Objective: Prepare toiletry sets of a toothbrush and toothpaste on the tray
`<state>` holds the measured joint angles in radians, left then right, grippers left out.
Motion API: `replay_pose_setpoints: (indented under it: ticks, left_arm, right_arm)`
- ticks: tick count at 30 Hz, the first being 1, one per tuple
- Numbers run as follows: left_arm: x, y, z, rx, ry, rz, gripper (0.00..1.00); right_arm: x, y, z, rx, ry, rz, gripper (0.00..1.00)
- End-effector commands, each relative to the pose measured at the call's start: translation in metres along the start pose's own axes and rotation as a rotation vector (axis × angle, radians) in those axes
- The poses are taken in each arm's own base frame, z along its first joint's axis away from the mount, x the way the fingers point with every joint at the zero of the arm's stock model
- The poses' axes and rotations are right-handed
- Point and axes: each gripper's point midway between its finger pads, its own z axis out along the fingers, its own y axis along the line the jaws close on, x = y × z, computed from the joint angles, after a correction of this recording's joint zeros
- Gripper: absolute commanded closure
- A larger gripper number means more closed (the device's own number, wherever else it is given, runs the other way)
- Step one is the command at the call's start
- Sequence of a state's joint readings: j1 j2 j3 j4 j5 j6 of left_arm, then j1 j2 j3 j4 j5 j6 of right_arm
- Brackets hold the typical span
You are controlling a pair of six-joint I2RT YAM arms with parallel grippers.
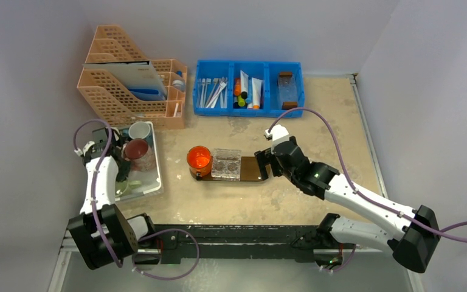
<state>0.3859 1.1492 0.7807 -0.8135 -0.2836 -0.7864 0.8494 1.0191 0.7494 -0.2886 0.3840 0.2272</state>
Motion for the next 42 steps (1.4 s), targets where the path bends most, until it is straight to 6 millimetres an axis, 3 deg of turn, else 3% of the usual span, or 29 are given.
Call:
replay_pose_setpoints:
  ticks: [1, 12, 24, 33, 42]
  left_arm:
    - [-0.019, 0.012, -0.029, -0.047, -0.041, -0.016, 1.00]
    - [-0.033, 0.016, -0.064, -0.068, -0.050, 0.025, 1.00]
    - [-0.068, -0.011, -0.121, 0.037, -0.154, 0.136, 1.00]
    - [-0.089, -0.057, -0.169, 0.244, -0.249, 0.282, 1.00]
    - [-0.071, -0.125, -0.211, 0.567, -0.184, 0.443, 1.00]
  right_arm:
    - [-0.015, -0.002, -0.005, 0.005, -0.038, 0.015, 0.01]
    - [-0.018, 0.001, -0.006, -0.007, -0.030, 0.010, 0.01]
    - [-0.030, -0.003, -0.010, 0.012, -0.050, 0.002, 0.01]
    - [-0.036, -0.005, -0.014, 0.023, -0.061, 0.013, 0.01]
    - [-0.041, -0.015, -0.026, 0.060, -0.088, 0.047, 0.01]
